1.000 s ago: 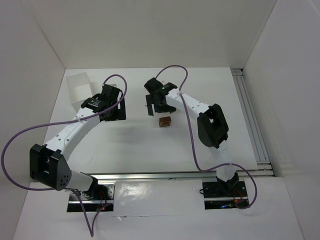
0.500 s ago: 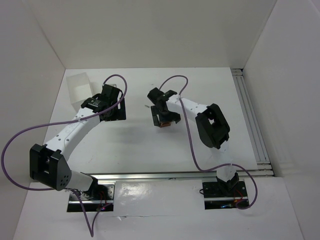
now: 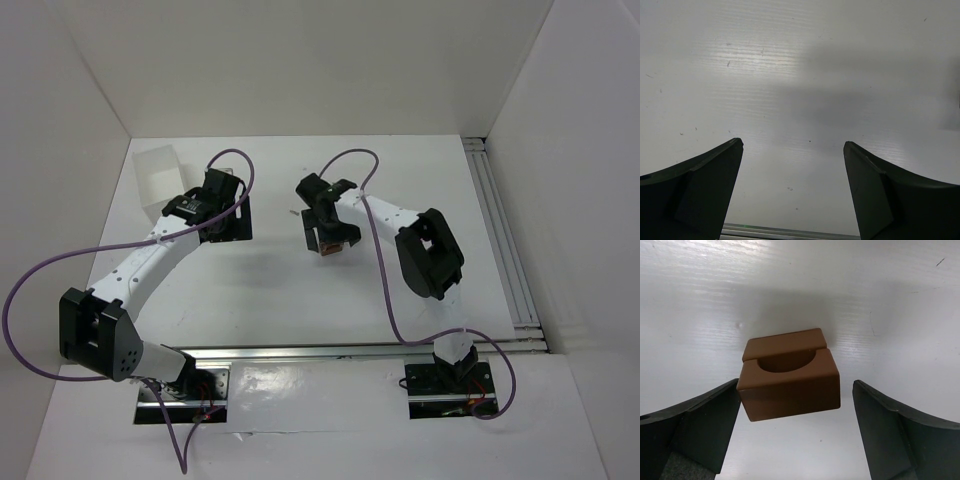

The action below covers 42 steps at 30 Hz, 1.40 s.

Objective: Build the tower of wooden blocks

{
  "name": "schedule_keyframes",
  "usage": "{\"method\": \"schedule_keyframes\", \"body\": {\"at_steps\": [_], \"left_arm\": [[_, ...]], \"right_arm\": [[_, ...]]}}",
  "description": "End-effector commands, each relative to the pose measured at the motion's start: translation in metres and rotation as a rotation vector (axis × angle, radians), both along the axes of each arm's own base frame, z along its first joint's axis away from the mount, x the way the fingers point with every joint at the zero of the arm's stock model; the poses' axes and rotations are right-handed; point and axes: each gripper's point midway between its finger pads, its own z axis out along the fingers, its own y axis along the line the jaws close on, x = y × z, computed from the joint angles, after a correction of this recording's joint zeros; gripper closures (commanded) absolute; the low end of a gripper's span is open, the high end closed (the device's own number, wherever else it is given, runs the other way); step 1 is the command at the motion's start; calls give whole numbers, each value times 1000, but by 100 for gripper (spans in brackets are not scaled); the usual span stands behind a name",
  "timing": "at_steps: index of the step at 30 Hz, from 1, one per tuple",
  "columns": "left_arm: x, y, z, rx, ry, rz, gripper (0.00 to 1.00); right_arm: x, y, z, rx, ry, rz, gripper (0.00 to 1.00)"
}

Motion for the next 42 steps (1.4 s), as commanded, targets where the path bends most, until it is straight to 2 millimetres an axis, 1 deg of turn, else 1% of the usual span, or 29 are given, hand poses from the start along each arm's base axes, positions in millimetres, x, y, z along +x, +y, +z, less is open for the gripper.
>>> {"method": "schedule_keyframes", "body": {"at_steps": [1,4,5,8,9,11,17,18,20,21,23,25,26,27,28,29,30,31,32,33,34,35,36,37,38,39,40,41,42], "left_arm": [[6,-5,12,-25,-34,1,6],[6,-5,12,-25,-34,1,6],[6,-5,12,-25,-34,1,6],[6,-5,12,-25,-34,1,6],[6,-5,12,-25,-34,1,6],[6,-5,12,-25,-34,1,6],[6,-5,12,-25,-34,1,6],[6,-5,12,-25,-34,1,6],[6,-5,12,-25,-34,1,6],[4,-5,9,-22,-25,1,6],[5,-3,9,-14,-28,6,6],[5,-3,9,-14,-28,6,6],[3,-3,8,-11,-19,6,6],[3,-1,8,-4,-22,11,6],[3,-1,11,-7,-30,11,6],[3,-1,11,-7,-31,11,6],[3,-1,11,-7,-31,11,6],[3,-1,11,-7,-31,11,6],[3,-1,11,-7,-31,11,6],[3,-1,11,-7,-31,11,6],[3,-1,8,-3,-21,11,6],[3,-1,8,-9,-21,18,6],[6,-2,7,-8,-18,18,6],[6,-2,7,-8,-18,18,6],[6,-2,3,-3,-7,18,6],[8,-5,7,-15,-14,13,6],[8,-5,4,-12,-5,13,6],[11,-6,5,-13,-7,13,6],[11,-6,5,-13,-7,13,6]], "right_arm": [[17,11,24,38,-83,12,3],[19,13,27,41,-90,20,3],[19,12,23,35,-83,20,3],[23,14,30,37,-99,17,3],[25,12,34,28,-106,13,1],[26,10,35,13,-111,28,1],[36,11,60,-6,-142,51,1],[40,11,60,-22,-151,57,1],[48,12,70,-29,-185,56,1],[54,11,72,-44,-205,47,1],[70,3,82,-35,-251,10,1],[88,-1,103,0,-324,-17,1],[96,-18,101,-4,-327,-55,1],[102,-28,106,6,-339,-66,1],[107,-32,104,37,-340,-78,1],[110,-55,87,13,-302,-102,1],[110,-65,84,6,-291,-93,1],[106,-72,74,7,-254,-84,1],[105,-86,61,1,-231,-92,2],[103,-91,52,1,-213,-82,2],[100,-91,51,3,-217,-56,4],[106,-96,49,12,-248,-60,5],[100,-107,40,-12,-242,-77,6],[100,-108,39,-12,-255,-67,13],[112,-109,43,16,-318,-84,19],[107,-115,31,14,-308,-80,25],[110,-119,31,25,-328,-74,25],[113,-118,31,35,-354,-76,25],[119,-121,32,55,-378,-85,26]]}}
